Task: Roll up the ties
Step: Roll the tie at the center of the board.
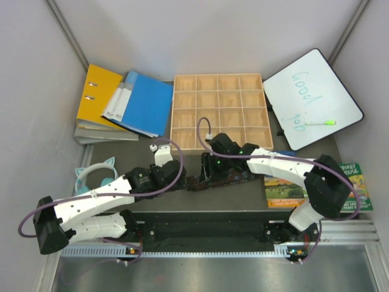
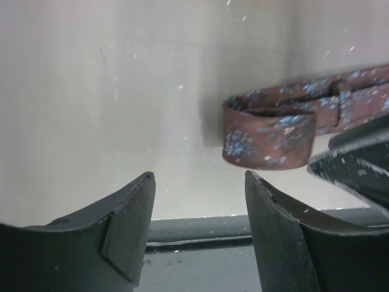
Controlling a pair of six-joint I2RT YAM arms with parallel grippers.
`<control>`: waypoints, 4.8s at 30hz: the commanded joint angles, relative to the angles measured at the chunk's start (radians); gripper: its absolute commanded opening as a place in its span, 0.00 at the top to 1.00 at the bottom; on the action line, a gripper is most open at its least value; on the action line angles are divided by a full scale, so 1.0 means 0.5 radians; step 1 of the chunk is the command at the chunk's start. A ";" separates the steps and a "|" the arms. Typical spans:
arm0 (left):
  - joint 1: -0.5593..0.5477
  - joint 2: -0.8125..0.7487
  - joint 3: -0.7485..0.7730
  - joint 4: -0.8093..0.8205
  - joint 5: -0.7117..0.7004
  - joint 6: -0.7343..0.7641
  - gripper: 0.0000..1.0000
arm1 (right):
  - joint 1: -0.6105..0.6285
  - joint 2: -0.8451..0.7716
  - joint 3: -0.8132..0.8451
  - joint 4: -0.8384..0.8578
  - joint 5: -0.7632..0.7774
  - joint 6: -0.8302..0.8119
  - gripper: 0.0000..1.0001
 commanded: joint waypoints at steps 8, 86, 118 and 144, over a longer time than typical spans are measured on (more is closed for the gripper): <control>0.104 -0.111 -0.126 0.133 0.147 0.081 0.35 | 0.023 0.185 -0.152 0.358 0.040 -0.045 0.53; 0.635 0.503 -0.004 0.305 0.613 0.495 0.84 | -0.108 -0.137 -0.217 0.643 -0.063 0.308 0.51; 0.601 0.448 0.193 0.121 0.659 0.501 0.86 | 0.220 0.710 -0.036 1.439 -0.220 0.762 0.82; 0.255 0.978 0.398 0.130 0.365 0.335 0.87 | -0.163 -0.345 -0.447 0.307 0.237 0.471 0.48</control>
